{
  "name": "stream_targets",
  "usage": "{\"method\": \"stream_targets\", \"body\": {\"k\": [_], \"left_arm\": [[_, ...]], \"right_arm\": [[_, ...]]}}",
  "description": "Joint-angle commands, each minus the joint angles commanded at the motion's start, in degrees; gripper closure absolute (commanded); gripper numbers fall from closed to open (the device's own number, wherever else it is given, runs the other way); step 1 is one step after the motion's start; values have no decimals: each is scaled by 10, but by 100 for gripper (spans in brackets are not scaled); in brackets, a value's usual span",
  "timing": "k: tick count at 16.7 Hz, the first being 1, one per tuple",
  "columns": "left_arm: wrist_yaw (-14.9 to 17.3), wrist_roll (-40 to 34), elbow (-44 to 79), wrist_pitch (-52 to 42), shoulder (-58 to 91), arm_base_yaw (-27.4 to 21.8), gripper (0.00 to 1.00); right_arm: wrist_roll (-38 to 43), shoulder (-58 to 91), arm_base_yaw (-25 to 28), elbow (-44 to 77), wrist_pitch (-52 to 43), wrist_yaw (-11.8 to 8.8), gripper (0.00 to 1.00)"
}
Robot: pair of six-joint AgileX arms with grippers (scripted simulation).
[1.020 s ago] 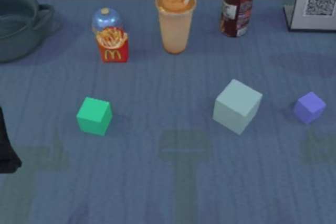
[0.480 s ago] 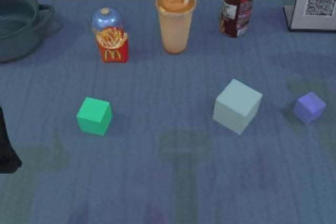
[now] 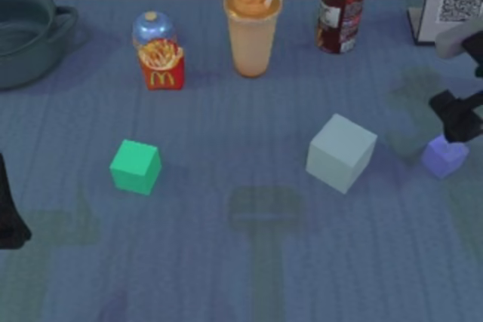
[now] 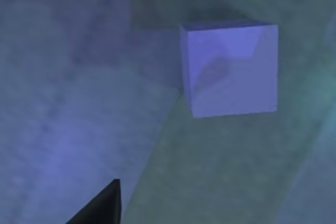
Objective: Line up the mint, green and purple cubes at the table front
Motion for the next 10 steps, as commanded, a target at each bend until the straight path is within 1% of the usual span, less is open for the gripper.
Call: {"method": "stream_targets", "body": {"k": [3,5,10], "left_arm": [[0,0,0,0,0,0,0],[0,0,0,0,0,0,0],[0,0,0,0,0,0,0]], "right_arm": [[-19,90,6,78,-45,-1,0],[-26,124,8,109,-61,-2,0],[-28,137,8,120,-66,-2,0]]}}
